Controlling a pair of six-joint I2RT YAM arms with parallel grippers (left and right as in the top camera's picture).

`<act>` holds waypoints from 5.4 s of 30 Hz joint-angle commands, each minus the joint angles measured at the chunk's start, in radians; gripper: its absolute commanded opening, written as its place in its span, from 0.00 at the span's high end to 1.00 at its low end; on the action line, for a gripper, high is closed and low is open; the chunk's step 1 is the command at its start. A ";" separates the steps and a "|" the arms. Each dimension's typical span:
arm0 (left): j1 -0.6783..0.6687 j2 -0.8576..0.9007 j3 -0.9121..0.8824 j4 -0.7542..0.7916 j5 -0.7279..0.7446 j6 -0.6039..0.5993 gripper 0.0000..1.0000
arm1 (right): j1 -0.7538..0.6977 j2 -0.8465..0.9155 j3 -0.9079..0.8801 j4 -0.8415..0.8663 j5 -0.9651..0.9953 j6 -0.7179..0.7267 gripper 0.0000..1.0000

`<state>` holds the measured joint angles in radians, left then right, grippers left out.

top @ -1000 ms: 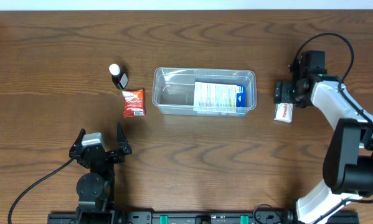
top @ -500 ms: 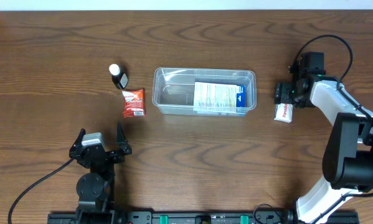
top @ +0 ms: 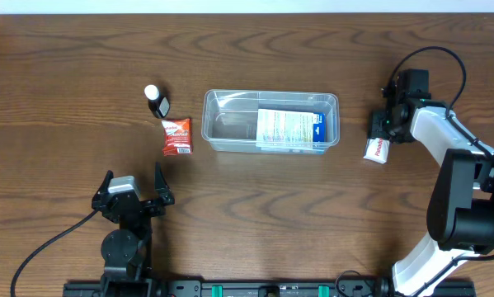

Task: Pack container
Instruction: 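Move right gripper to the white Panadol box and grasp it, then lift the white Panadol box and carry it over the container, then lower the white box into the container beside the blue box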

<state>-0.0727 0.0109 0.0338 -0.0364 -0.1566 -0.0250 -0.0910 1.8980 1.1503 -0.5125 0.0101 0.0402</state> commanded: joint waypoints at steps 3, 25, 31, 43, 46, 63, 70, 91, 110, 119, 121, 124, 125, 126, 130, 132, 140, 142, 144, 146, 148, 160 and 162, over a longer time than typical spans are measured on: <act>0.004 -0.007 -0.030 -0.018 -0.001 0.010 0.02 | -0.008 0.005 0.008 -0.007 -0.003 -0.005 0.44; 0.004 -0.007 -0.030 -0.018 -0.001 0.010 0.02 | -0.008 -0.078 0.009 -0.040 0.002 -0.046 0.41; 0.004 -0.007 -0.030 -0.018 -0.001 0.010 0.02 | -0.009 -0.068 0.001 -0.034 0.016 -0.046 0.21; 0.004 -0.007 -0.030 -0.018 -0.001 0.010 0.02 | -0.009 -0.060 -0.087 0.060 0.008 -0.007 0.26; 0.004 -0.007 -0.030 -0.018 -0.001 0.010 0.02 | -0.009 -0.060 -0.088 0.056 0.008 0.039 0.32; 0.004 -0.007 -0.030 -0.018 -0.001 0.010 0.02 | -0.008 -0.060 -0.101 0.047 0.008 0.093 0.56; 0.004 -0.007 -0.030 -0.018 -0.001 0.010 0.02 | -0.008 -0.060 -0.090 0.048 0.008 0.044 0.60; 0.004 -0.007 -0.030 -0.018 -0.001 0.010 0.02 | 0.122 -0.146 0.413 -0.320 -0.114 -0.415 0.54; 0.004 -0.007 -0.030 -0.018 -0.001 0.010 0.02 | 0.528 -0.145 0.488 -0.360 -0.180 -0.886 0.57; 0.004 -0.007 -0.030 -0.018 -0.001 0.010 0.02 | 0.533 -0.135 0.455 -0.359 -0.224 -0.989 0.56; 0.004 -0.007 -0.030 -0.018 -0.001 0.010 0.02 | 0.533 -0.121 0.447 -0.359 -0.225 -1.001 0.58; 0.004 -0.007 -0.030 -0.018 -0.001 0.010 0.02 | 0.533 -0.091 0.443 -0.359 -0.219 -1.032 0.59; 0.004 -0.007 -0.030 -0.018 -0.001 0.010 0.02 | 0.533 -0.078 0.443 -0.359 -0.206 -1.043 0.61; 0.004 -0.007 -0.030 -0.018 -0.001 0.010 0.02 | 0.532 -0.064 0.443 -0.359 -0.188 -1.054 0.62; 0.004 -0.007 -0.030 -0.018 -0.001 0.010 0.02 | 0.521 -0.020 0.443 -0.354 -0.145 -1.071 0.66; 0.004 -0.007 -0.030 -0.018 -0.001 0.010 0.02 | 0.514 -0.005 0.443 -0.356 -0.148 -1.069 0.66; 0.004 -0.007 -0.030 -0.018 -0.001 0.010 0.02 | 0.481 0.029 0.437 -0.367 -0.145 -1.039 0.56; 0.004 -0.007 -0.030 -0.018 -0.001 0.010 0.02 | 0.470 0.040 0.437 -0.367 -0.148 -1.040 0.56; 0.004 -0.007 -0.030 -0.018 -0.001 0.010 0.02 | 0.464 0.051 0.437 -0.366 -0.149 -1.040 0.55; 0.004 -0.007 -0.030 -0.018 -0.001 0.010 0.02 | 0.462 0.065 0.436 -0.367 -0.148 -1.039 0.56; 0.004 -0.007 -0.030 -0.018 -0.001 0.010 0.02 | 0.460 0.080 0.435 -0.371 -0.149 -1.039 0.57; 0.004 -0.007 -0.030 -0.018 -0.001 0.010 0.02 | 0.444 0.135 0.425 -0.370 -0.141 -1.040 0.57; 0.004 -0.007 -0.030 -0.018 -0.001 0.010 0.02 | 0.435 0.136 0.425 -0.369 -0.142 -1.040 0.56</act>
<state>-0.0727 0.0109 0.0338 -0.0364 -0.1566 -0.0250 0.3710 2.0209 1.5757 -0.8822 -0.1349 -1.0046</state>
